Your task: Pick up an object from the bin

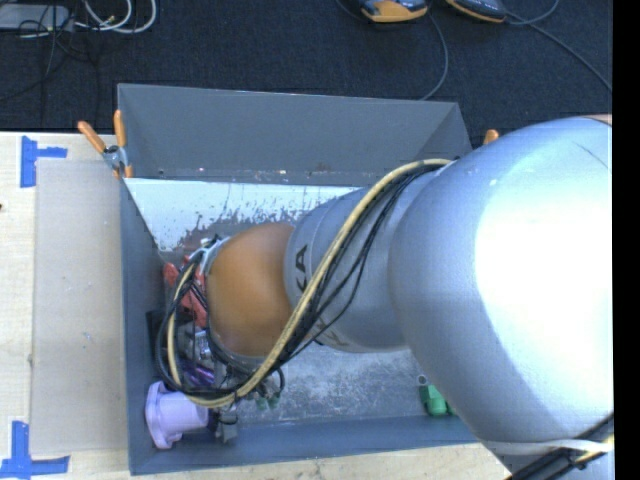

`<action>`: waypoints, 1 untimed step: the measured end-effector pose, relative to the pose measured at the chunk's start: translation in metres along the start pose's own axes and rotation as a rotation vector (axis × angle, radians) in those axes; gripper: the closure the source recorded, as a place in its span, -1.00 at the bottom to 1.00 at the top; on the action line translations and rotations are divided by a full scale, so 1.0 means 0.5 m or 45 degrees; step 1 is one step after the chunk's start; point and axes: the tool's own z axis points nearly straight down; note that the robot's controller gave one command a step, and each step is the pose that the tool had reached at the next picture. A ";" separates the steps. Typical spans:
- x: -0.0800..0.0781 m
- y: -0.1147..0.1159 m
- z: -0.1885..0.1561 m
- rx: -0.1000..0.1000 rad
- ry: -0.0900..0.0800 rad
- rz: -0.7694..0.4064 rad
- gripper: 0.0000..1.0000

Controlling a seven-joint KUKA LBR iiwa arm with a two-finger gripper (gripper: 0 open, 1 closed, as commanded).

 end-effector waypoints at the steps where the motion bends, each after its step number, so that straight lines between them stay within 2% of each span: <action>1: 0.020 0.004 -0.005 0.012 -0.015 -0.218 1.00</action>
Offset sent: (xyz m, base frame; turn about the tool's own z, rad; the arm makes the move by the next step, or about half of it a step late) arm 0.0000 0.0000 0.0000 0.0000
